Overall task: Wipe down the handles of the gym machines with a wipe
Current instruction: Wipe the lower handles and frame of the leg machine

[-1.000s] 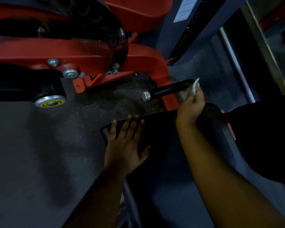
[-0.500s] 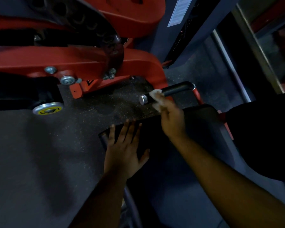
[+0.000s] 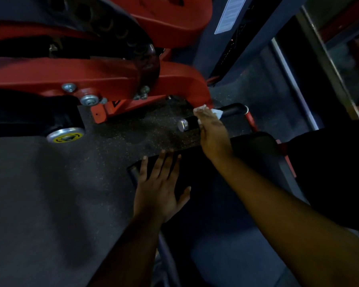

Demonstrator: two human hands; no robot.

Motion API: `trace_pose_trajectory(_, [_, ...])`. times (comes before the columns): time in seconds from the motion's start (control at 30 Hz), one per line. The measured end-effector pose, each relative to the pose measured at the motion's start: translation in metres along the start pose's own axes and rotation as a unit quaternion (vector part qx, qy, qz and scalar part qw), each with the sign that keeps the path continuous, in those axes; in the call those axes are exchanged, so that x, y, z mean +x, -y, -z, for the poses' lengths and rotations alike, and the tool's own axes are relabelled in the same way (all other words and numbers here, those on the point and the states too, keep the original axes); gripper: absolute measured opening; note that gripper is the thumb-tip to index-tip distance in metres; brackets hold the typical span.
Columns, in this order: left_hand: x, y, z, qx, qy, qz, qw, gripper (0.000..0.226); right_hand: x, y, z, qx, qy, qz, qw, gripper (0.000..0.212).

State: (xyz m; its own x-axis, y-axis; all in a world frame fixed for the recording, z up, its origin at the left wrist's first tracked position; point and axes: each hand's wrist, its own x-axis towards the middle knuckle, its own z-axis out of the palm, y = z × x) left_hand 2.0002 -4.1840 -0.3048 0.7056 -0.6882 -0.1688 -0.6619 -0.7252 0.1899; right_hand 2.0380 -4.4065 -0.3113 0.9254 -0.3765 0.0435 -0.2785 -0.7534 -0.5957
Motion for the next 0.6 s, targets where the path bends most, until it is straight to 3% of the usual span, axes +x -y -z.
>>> trace_pose_trajectory(0.17, [0.0, 0.0, 0.002, 0.004, 0.004, -0.004, 1.0, 0.086, -0.004, 0.016, 0.022, 0.095, 0.091, 0.091, 0.987, 0.039])
trace_pose_trajectory(0.33, [0.0, 0.0, 0.001, 0.003, 0.003, -0.001, 1.0, 0.087, 0.029, -0.022, 0.051, 0.036, -0.009, -0.042, 0.998, 0.042])
trace_pose_trajectory(0.47, [0.0, 0.0, -0.001, -0.009, 0.0, 0.0, 1.0, 0.086, 0.009, -0.007, 0.013, 0.064, -0.001, -0.122, 0.99, 0.036])
trace_pose_trajectory(0.6, [0.0, 0.0, 0.0, -0.011, 0.003, 0.0, 1.0, 0.086, -0.03, 0.039, -0.008, 0.118, 0.015, 0.029, 0.993, 0.037])
